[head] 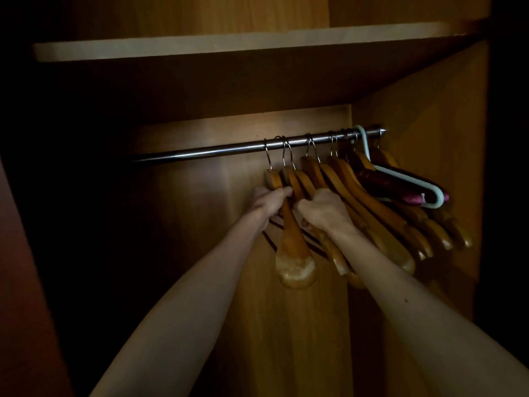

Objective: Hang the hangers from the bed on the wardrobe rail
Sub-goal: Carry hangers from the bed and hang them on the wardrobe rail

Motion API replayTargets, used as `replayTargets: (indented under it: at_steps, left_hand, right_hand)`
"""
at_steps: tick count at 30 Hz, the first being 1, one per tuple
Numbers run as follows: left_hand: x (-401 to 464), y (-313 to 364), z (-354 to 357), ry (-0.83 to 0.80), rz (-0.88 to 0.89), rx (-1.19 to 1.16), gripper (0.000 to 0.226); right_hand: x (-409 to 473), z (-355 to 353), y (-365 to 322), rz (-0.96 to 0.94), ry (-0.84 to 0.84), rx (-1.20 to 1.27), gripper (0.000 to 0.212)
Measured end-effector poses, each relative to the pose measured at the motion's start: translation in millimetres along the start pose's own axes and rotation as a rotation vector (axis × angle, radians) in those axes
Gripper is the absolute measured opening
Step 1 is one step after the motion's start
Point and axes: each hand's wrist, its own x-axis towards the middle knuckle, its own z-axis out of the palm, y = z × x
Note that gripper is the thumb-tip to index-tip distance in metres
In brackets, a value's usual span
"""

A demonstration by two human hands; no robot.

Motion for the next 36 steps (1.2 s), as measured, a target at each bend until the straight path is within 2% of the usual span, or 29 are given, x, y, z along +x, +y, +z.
replayTargets:
  at_steps: [6, 10, 16, 19, 22, 24, 27, 31, 34, 36]
  left_hand:
    - [1, 3, 9, 0.003, 0.005, -0.04, 0.019]
    - [0, -1, 13, -0.012, 0.029, -0.012, 0.025]
    - [-6, -14, 9, 0.056, 0.18, 0.119, 0.023]
    - [-19, -24, 7, 0.114, 0.282, 0.173, 0.016]
    - [-35, -36, 6, 0.145, 0.374, 0.181, 0.023]
    - [-45, -44, 6, 0.156, 0.393, 0.162, 0.02]
    - [-66, -53, 6, 0.171, 0.367, 0.144, 0.036]
    - [-97, -78, -1, 0.135, 0.264, 0.198, 0.037]
    - [-126, -103, -15, -0.003, 0.164, 0.404, 0.029]
    - [-146, -122, -27, -0.125, 0.112, 0.618, 0.024]
  right_hand:
    - [5, -4, 7, -0.032, 0.036, -0.041, 0.023]
    - [0, -5, 12, -0.098, 0.062, -0.152, 0.019]
    - [-18, 8, 19, -0.229, 0.15, -0.31, 0.021]
    - [-35, 13, 28, -0.288, 0.221, -0.319, 0.019]
    - [-63, 15, 42, -0.337, 0.257, -0.297, 0.013]
    - [-83, 14, 51, -0.367, 0.284, -0.298, 0.019]
    - [-113, 11, 67, -0.397, 0.299, -0.246, 0.03]
    - [-162, 17, 102, -0.342, 0.28, -0.076, 0.037]
    - [-199, 42, 135, -0.256, 0.2, 0.009, 0.057]
    - [-220, 67, 153, -0.207, 0.106, 0.031, 0.061]
